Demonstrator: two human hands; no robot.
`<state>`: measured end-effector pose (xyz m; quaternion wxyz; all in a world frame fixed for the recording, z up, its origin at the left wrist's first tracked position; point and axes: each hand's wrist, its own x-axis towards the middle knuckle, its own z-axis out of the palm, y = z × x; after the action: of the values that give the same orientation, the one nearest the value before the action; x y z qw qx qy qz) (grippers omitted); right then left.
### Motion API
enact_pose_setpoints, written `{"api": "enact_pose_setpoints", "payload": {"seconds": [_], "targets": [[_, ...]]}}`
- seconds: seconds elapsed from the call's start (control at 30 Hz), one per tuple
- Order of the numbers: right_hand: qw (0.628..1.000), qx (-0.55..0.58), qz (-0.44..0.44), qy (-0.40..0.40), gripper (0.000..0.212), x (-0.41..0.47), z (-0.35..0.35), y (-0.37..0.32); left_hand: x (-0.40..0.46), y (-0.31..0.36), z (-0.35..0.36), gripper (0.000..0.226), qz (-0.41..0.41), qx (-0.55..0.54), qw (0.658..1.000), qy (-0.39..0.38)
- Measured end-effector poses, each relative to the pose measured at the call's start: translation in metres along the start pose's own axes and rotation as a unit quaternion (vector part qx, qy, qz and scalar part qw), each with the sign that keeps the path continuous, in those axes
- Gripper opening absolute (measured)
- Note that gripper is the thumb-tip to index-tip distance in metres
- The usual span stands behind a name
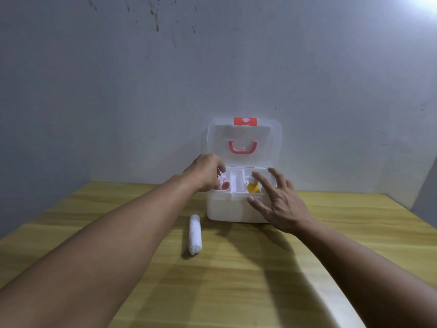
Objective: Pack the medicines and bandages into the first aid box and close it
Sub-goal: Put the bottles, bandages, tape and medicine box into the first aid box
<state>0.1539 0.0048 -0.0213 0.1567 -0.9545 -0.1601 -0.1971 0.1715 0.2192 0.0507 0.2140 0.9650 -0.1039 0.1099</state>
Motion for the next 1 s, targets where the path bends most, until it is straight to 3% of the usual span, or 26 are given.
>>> {"api": "enact_pose_setpoints", "payload": {"seconds": [0.17,0.37,0.63,0.83,1.0], "targets": [[1.0,-0.002,0.001,-0.001,0.066,0.0,0.0,0.0,0.0,-0.005,0.001,0.032,0.01,0.067,0.998,0.002],[1.0,0.009,0.004,0.01,0.062,-0.001,0.0,-0.001,0.007,-0.009,0.004,0.059,-0.047,-0.009,0.999,-0.016],[1.0,0.005,0.001,0.012,0.063,0.0,0.002,0.001,0.012,-0.003,0.013,0.017,-0.066,-0.071,0.995,0.03],[1.0,0.005,0.0,0.013,0.063,0.0,0.003,0.001,0.021,-0.007,0.015,0.021,-0.095,-0.018,0.995,0.036],[1.0,0.008,0.0,0.017,0.062,-0.001,0.002,0.001,0.016,-0.009,0.018,0.018,-0.085,-0.066,0.994,0.013]]}}
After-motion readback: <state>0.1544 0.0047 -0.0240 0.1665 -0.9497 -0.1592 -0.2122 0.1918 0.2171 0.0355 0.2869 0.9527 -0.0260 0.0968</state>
